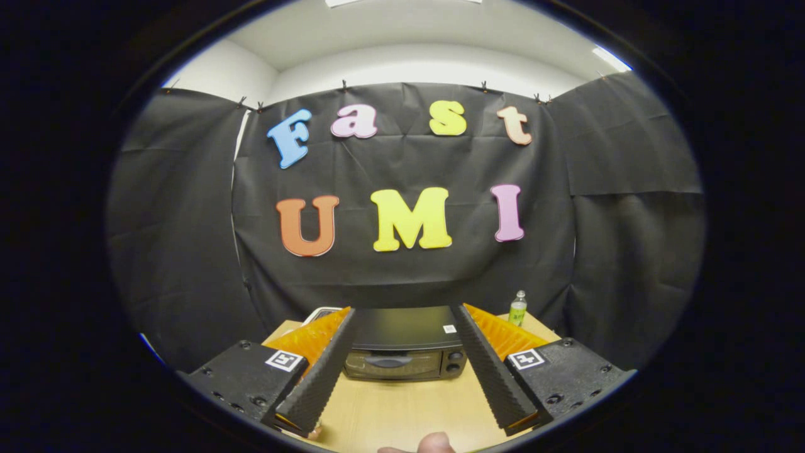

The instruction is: Open the toaster oven, put the food inside, and close the toaster oven door.

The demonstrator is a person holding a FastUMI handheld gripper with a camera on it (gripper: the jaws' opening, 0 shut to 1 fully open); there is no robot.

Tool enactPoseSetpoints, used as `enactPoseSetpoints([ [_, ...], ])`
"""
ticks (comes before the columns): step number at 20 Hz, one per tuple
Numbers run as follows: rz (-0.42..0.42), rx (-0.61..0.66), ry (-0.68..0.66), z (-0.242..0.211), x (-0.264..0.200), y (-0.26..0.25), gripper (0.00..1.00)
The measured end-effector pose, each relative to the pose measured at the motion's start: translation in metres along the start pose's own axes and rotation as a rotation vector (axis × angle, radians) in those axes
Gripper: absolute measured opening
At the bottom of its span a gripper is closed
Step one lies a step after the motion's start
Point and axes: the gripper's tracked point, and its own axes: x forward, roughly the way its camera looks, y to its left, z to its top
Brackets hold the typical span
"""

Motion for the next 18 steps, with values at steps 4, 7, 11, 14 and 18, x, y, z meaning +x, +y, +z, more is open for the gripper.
enactPoseSetpoints([
  [4,0.017,-0.016,0.036,-0.015,0.020,0.005,1.00],
  [7,0.034,-0.024,0.069,-0.034,0.042,0.009,1.00],
  [11,0.069,-0.021,0.115,-0.063,0.080,0.015,1.00],
  [14,0.099,-0.029,0.148,-0.092,0.117,0.021,1.00],
  [18,0.106,-0.015,0.221,-0.141,0.165,0.023,1.00],
])
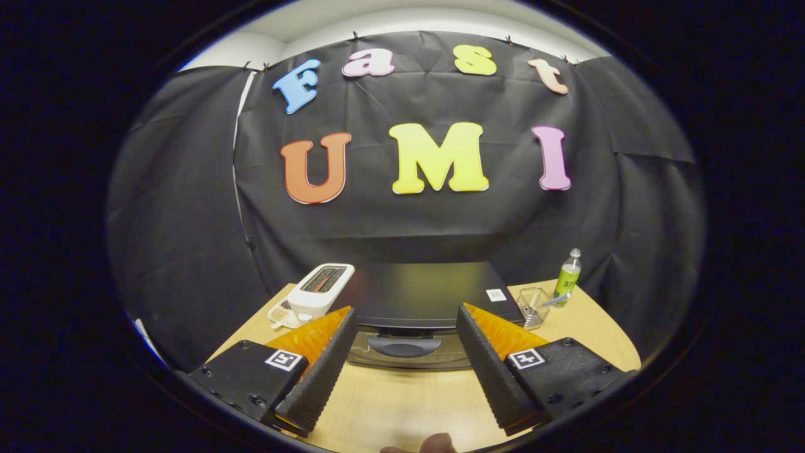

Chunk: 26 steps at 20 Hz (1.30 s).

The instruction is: Open the toaster oven, put the food inside, and close the toaster oven door.

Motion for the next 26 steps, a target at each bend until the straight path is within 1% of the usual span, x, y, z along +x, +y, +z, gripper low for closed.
enactPoseSetpoints([
  [4,-0.007,0.012,0.063,-0.032,0.049,-0.005,1.00],
  [7,-0.038,0.015,0.097,-0.048,0.078,-0.010,1.00],
  [12,-0.056,0.014,0.168,-0.073,0.106,-0.011,1.00],
  [13,-0.062,0.007,0.145,-0.069,0.103,-0.010,1.00],
  [14,-0.067,-0.008,0.161,-0.073,0.104,-0.009,1.00],
  [17,-0.071,-0.036,0.146,-0.074,0.105,-0.009,1.00],
  [20,-0.073,-0.041,0.149,-0.081,0.094,-0.008,1.00],
  [23,-0.072,-0.027,0.191,-0.103,0.078,-0.008,1.00],
  [26,-0.081,-0.047,0.208,-0.121,0.052,-0.006,1.00],
])
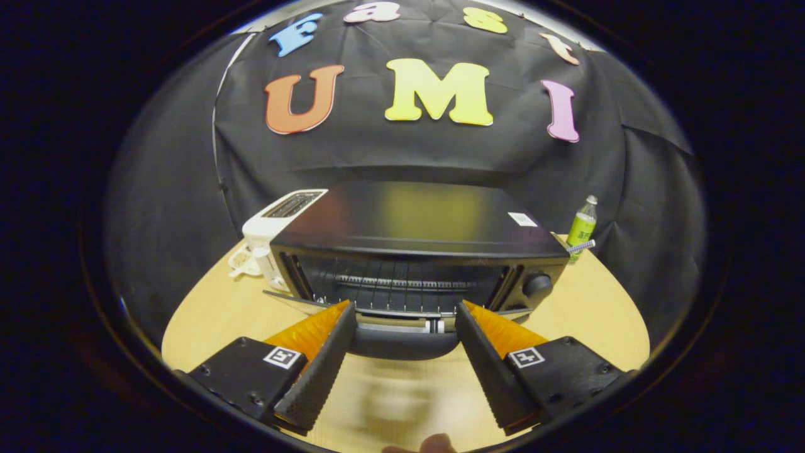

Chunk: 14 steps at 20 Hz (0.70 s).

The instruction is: Open the toaster oven, put the food inside, and close the toaster oven door.

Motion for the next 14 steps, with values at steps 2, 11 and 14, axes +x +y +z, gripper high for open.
enactPoseSetpoints([
  [2,-0.005,-0.014,0.024,-0.021,-0.010,0.002,1.00],
  [11,0.045,-0.040,0.221,-0.110,-0.027,0.003,1.00],
  [14,0.068,-0.032,0.172,-0.087,-0.062,-0.001,1.00],
])
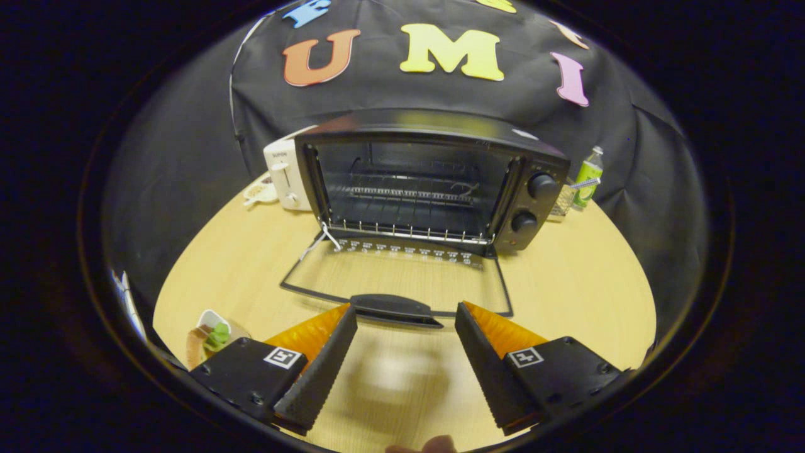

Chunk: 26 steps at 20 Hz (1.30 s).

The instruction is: Open the toaster oven, put the food inside, and close the toaster oven door.

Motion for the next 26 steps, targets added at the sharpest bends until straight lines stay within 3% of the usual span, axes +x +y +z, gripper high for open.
enactPoseSetpoints([
  [4,0.063,0.019,-0.066,0.030,-0.059,-0.009,1.00],
  [9,0.081,0.033,-0.126,0.056,-0.128,-0.028,1.00],
  [14,0.192,0.077,-0.048,0.040,-0.173,-0.017,1.00],
  [20,0.315,0.104,0.070,0.007,-0.181,0.019,1.00],
  [26,0.548,0.184,0.290,-0.035,-0.151,0.093,1.00],
])
